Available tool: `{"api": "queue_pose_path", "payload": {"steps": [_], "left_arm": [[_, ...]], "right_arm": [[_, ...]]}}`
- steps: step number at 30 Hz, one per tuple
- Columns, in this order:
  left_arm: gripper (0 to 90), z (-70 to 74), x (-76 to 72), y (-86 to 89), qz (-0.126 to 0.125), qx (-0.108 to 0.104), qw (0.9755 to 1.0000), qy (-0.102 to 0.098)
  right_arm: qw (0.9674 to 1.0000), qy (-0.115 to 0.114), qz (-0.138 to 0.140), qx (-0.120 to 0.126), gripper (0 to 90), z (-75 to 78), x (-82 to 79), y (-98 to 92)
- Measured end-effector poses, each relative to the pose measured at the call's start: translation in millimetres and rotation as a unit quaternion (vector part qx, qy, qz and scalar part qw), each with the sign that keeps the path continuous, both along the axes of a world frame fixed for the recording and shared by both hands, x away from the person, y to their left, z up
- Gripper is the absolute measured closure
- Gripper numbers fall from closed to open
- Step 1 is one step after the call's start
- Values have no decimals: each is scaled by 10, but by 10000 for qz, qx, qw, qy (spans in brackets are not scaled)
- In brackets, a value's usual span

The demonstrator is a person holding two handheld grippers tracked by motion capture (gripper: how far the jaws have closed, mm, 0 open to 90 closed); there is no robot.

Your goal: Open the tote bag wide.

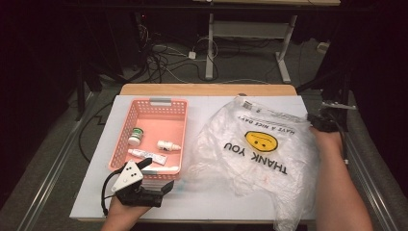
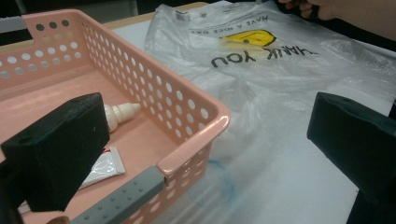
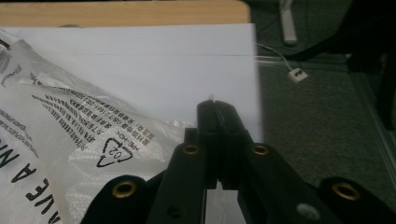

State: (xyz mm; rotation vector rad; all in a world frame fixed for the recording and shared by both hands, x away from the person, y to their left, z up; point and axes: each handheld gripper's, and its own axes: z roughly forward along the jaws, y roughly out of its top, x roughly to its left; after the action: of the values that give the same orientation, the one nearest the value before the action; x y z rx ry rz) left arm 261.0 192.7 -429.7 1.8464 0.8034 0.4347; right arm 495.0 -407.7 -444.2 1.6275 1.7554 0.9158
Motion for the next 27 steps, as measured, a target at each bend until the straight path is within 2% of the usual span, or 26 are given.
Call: {"api": "queue_pose_path", "payload": {"steps": [2, 3, 4, 5, 6, 7, 8, 10, 14, 15, 16, 18, 21, 22, 23, 24, 25, 26, 27], "left_arm": [[0, 0, 0, -5, 2, 7, 10000, -1], [0, 1, -1, -8, -1, 12, 10000, -2], [0, 3, 0, -13, -1, 16, 10000, -5], [0, 3, 1, -18, -3, 19, 10000, -10], [0, 4, 3, -22, -12, 26, 10000, -14], [0, 6, 4, -27, -18, 41, 10000, -21], [0, 8, 4, -32, -21, 50, 10000, -27], [0, 9, 3, -43, -39, 70, 10000, -49], [0, -5, 16, -57, -51, 123, 9999, -38], [0, -10, 19, -58, -49, 120, 9999, -27], [0, -14, 22, -59, -45, 126, 9999, -19], [0, -17, 24, -58, -49, 121, 9999, -16], [0, -7, 23, -52, -38, 85, 10000, -17], [0, -4, 23, -51, -42, 77, 10000, -26], [0, -3, 23, -50, -46, 80, 10000, -31], [0, -3, 25, -48, -51, 77, 10000, -34], [0, -3, 26, -46, -52, 64, 10000, -31], [0, -3, 28, -44, -48, 56, 10000, -26], [0, -2, 27, -41, -44, 51, 10000, -28]], "right_arm": [[9998, -83, -194, 36, 900, -5, -132, -153], [9998, -83, -194, 36, 900, -5, -132, -153], [9995, -125, -270, 107, 900, -11, -206, -233], [9990, -179, -397, 73, 900, -25, -373, -351], [9990, -179, -397, 73, 900, -25, -373, -351], [9986, -255, -441, 104, 900, -41, -565, -430], [9986, -255, -441, 104, 900, -41, -565, -430], [9986, -334, -408, -5, 900, -65, -771, -454], [9985, -409, -349, -57, 900, -96, -1129, -427], [9986, -456, -277, -60, 899, -92, -1188, -418], [9986, -499, -154, -99, 853, -68, -1279, -371], [9984, -561, -69, -93, 731, -11, -1348, -328], [9966, -812, 79, -86, 602, 172, -1474, -252], [9960, -868, 208, -64, 597, 239, -1520, -208], [9960, -868, 208, -64, 597, 239, -1520, -208], [9938, -1004, 476, -84, 583, 351, -1625, -75], [9927, -1044, 605, -44, 579, 388, -1678, 3], [9927, -1044, 605, -44, 579, 388, -1678, 3], [9901, -1076, 902, 5, 575, 421, -1775, 187]]}}
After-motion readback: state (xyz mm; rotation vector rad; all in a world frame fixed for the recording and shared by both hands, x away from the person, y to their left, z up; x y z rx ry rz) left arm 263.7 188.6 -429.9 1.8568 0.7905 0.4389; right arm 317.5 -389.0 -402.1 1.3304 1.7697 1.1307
